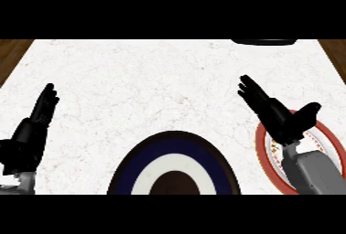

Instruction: Pick the cupcake from the plate and place it in the plate

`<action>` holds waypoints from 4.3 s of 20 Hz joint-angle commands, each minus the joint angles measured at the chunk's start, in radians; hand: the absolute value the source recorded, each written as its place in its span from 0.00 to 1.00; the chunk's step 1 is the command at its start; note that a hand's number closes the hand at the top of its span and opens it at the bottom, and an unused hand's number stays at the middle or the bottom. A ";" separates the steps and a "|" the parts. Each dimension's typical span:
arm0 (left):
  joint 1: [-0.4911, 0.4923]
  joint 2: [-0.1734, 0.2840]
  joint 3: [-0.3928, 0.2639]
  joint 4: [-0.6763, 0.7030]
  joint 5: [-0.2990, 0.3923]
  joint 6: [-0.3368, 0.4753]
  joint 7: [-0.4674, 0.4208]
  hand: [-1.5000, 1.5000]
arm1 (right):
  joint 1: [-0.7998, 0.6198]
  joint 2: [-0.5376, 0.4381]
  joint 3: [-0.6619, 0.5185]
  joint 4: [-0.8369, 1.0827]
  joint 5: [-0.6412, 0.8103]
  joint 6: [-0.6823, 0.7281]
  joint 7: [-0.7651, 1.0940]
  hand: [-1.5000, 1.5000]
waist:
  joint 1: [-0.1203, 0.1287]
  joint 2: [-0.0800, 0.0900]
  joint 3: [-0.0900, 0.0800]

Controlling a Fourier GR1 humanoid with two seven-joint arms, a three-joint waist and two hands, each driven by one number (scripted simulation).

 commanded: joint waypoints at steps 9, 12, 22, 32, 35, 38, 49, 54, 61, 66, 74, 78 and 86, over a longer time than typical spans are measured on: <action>-0.033 -0.084 -0.003 0.090 0.125 -0.063 0.100 0.50 | -0.038 -0.362 -0.242 0.055 -0.010 0.508 -0.402 0.00 | -0.048 0.040 0.027; -0.038 -0.092 -0.006 0.133 0.121 -0.081 0.057 0.50 | 0.036 -0.353 -0.279 0.228 -0.107 0.709 -0.561 0.00 | -0.024 0.048 0.027; -0.125 -0.099 0.014 0.201 0.143 -0.114 0.079 0.50 | 0.072 -0.550 -0.177 0.188 0.284 0.752 -0.918 0.00 | -0.009 0.039 0.028; -0.156 -0.100 0.024 0.217 0.147 -0.133 0.100 0.50 | 0.101 -0.704 0.007 0.238 0.505 0.550 -1.139 0.00 | 0.014 0.035 0.024; -0.164 -0.104 0.015 0.219 0.132 -0.135 0.093 0.50 | 0.074 -0.708 0.088 0.252 0.586 0.469 -1.158 0.00 | 0.021 0.035 0.023; -0.170 -0.109 0.032 0.273 0.138 -0.151 0.074 0.50 | 0.053 -0.763 0.100 0.335 0.648 0.387 -1.261 0.00 | 0.012 0.035 0.023; -0.224 -0.141 0.056 0.325 0.111 -0.153 0.074 0.50 | -0.017 -0.665 0.268 0.409 0.872 0.177 -1.215 0.00 | -0.005 0.029 0.020; -0.170 -0.143 0.055 0.277 0.095 -0.167 0.066 0.50 | -0.132 -0.628 0.279 0.502 0.913 0.235 -1.194 0.00 | 0.004 0.028 0.020; -0.197 -0.190 0.054 0.292 0.046 -0.136 0.095 0.50 | -0.079 -0.549 0.277 0.489 0.977 0.131 -1.139 0.00 | -0.010 0.025 0.020; -0.173 -0.138 0.132 0.321 0.083 -0.232 0.042 0.50 | -0.148 -0.534 0.257 0.519 1.030 0.159 -1.150 0.00 | -0.007 0.026 0.019; -0.107 -0.207 0.077 0.244 0.027 -0.175 0.055 0.50 | -0.093 -0.518 0.349 0.475 1.119 0.107 -1.192 1.00 | -0.003 0.025 0.020; -0.132 -0.167 0.131 0.273 0.055 -0.213 0.057 0.50 | -0.009 -0.488 0.371 0.371 1.128 0.060 -1.132 1.00 | -0.016 0.023 0.019; -0.173 -0.195 0.133 0.315 0.036 -0.213 0.050 0.50 | -0.005 -0.505 0.248 0.374 1.008 0.024 -1.166 1.00 | -0.019 0.025 0.019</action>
